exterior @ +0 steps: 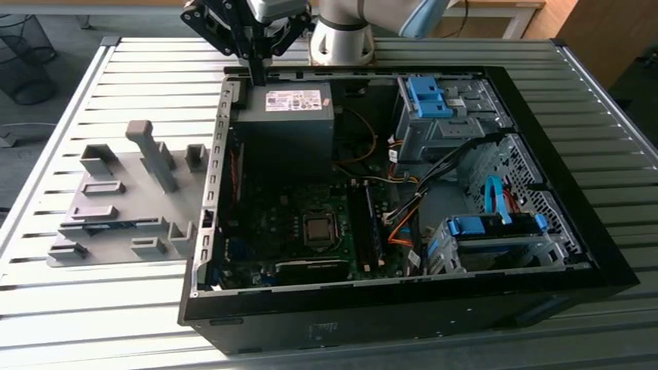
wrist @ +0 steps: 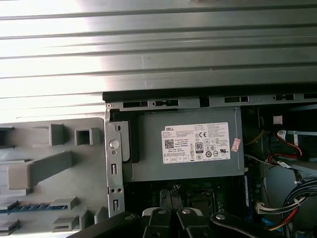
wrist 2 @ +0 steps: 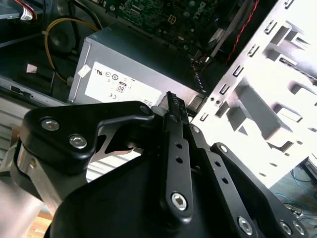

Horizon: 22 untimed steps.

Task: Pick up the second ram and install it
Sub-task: 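Reach for the second ram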

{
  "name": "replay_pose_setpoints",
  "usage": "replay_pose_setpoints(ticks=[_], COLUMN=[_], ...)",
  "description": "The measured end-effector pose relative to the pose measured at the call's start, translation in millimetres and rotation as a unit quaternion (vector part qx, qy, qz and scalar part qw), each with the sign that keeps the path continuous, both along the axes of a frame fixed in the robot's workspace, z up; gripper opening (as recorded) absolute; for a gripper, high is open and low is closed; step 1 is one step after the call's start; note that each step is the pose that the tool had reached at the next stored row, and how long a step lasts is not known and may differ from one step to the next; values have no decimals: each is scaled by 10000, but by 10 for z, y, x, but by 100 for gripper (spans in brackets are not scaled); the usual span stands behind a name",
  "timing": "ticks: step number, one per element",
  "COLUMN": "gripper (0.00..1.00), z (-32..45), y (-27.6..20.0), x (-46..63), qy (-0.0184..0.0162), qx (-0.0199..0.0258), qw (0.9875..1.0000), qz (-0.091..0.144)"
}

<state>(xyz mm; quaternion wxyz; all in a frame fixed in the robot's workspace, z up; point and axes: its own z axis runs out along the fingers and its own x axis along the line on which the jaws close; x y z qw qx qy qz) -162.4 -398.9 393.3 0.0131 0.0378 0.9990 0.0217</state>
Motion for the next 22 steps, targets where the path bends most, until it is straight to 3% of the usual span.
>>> replay_pose_setpoints(ticks=[22], gripper=[10], z=[0], y=[0], x=[-163], qy=[0], qx=[0], qw=[10000], qz=[0])
